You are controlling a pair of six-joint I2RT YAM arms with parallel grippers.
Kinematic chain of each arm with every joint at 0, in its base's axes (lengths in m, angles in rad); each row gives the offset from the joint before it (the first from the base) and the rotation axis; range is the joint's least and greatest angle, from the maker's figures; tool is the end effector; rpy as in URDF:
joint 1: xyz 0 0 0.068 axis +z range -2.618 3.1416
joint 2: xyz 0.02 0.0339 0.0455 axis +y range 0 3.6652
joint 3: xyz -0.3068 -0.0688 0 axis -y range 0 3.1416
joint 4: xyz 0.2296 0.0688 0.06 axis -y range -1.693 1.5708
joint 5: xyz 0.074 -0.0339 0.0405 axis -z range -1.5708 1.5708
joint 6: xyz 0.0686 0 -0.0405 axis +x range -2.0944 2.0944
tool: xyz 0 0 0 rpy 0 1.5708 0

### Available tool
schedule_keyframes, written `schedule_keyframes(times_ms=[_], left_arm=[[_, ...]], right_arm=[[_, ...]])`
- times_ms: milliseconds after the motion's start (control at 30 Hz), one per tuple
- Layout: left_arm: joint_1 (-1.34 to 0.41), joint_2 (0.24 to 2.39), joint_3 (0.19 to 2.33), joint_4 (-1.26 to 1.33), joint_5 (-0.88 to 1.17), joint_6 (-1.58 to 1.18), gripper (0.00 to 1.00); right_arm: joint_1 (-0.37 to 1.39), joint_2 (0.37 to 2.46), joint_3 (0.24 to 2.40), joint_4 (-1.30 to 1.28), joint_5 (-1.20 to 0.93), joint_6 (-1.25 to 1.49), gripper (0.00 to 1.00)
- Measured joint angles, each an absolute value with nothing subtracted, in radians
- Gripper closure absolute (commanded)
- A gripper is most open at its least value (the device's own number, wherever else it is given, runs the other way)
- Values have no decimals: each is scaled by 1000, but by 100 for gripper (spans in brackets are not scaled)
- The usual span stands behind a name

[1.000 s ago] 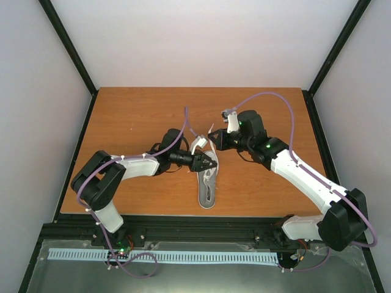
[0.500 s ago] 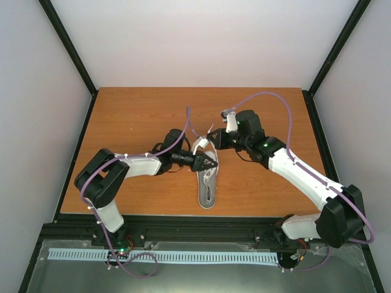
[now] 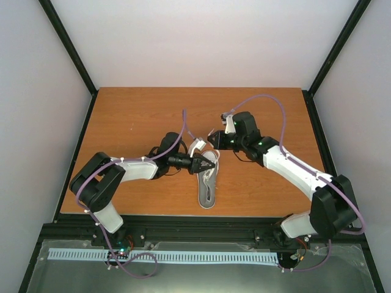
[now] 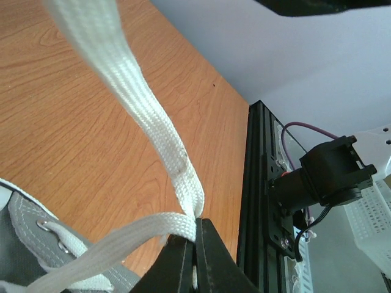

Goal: Tie the shoes

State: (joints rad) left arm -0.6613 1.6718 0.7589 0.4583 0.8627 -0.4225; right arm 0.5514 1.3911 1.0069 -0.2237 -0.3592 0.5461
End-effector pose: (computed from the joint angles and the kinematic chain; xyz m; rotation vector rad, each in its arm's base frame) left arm 0.2406 -0.2532 0.2217 0.8577 2.0332 -1.5192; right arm 0.2548 0.1850 0.3060 -0.2250 2.3073 0.9864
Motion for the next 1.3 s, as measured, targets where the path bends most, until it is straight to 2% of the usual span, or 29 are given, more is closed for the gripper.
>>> schedule_keyframes(times_ms=[167,533,600,633,700,767,900,1000,1133,1300], left_arm=[[-661,1669,731,475,859,-424,99],[-654,1634,681,471,830,-437,99],[-655,1632,673,472,823,-439,99],[-655,1632,673,473,820,-440,99],[-657,1631,673,478,816,-447,99],[-657,1628,661,484,805,-453,99],[-657,1612,634,509,773,-476,99],[-657,1599,616,528,752,-495,99],[-653,1592,601,535,727,-522,99],[-647,1586,601,535,709,-544,99]], right_arm=[[550,1439,1018,-196,-392,556,97],[548,1711,1155,-145,-583,584,96],[547,1754,1167,-148,-610,580,88],[548,1774,1171,-153,-623,573,78],[551,1807,1176,-173,-635,561,52],[549,1819,1178,-200,-628,533,34],[527,1807,1173,-230,-617,492,17],[483,1759,1140,-233,-606,468,12],[424,1653,1068,-228,-582,438,11],[385,1465,882,-109,-625,395,5]])
